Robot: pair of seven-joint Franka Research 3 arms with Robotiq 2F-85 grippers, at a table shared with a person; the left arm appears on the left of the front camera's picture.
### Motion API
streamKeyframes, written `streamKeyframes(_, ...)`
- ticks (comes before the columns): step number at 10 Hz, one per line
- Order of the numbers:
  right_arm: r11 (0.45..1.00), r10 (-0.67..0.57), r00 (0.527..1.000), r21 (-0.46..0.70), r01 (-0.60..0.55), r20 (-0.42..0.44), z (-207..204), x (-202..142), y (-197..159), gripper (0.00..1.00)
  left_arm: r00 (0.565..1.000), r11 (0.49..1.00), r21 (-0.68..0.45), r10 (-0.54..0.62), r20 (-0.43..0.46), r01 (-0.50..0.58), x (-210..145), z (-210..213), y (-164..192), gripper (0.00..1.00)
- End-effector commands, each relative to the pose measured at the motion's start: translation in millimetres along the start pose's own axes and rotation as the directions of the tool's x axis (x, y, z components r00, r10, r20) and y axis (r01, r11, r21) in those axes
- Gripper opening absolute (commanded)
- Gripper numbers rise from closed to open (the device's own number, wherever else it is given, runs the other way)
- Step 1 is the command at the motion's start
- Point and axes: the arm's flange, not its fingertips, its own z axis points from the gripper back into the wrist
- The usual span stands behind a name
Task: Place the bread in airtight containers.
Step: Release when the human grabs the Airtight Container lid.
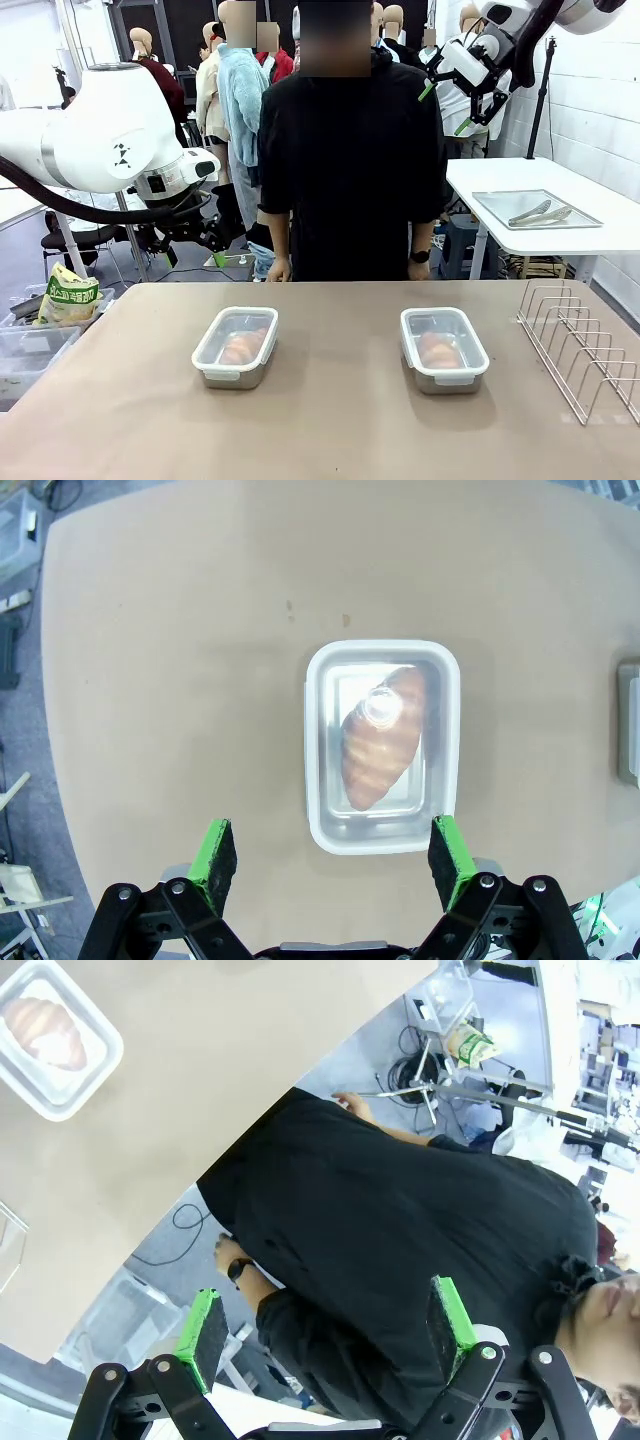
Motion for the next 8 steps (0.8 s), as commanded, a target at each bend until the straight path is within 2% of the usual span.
streamKeyframes(1, 1.0, 0.002, 1.0, -0.003, -0.002, -0.005, 0.4, -0.2, -0.4, 1.0, 1.0, 1.0, 0.017, 0.006, 0.0, -0.006, -0.4, 1.4, 0.4, 1.0)
streamKeyframes(8, 1.0, 0.002, 1.0, -0.003, -0.002, -0.005, 0.4, -0.2, -0.4, 1.0, 1.0, 1.0, 0.017, 0.006, 0.0, -0.006, -0.4, 1.4, 0.4, 1.0)
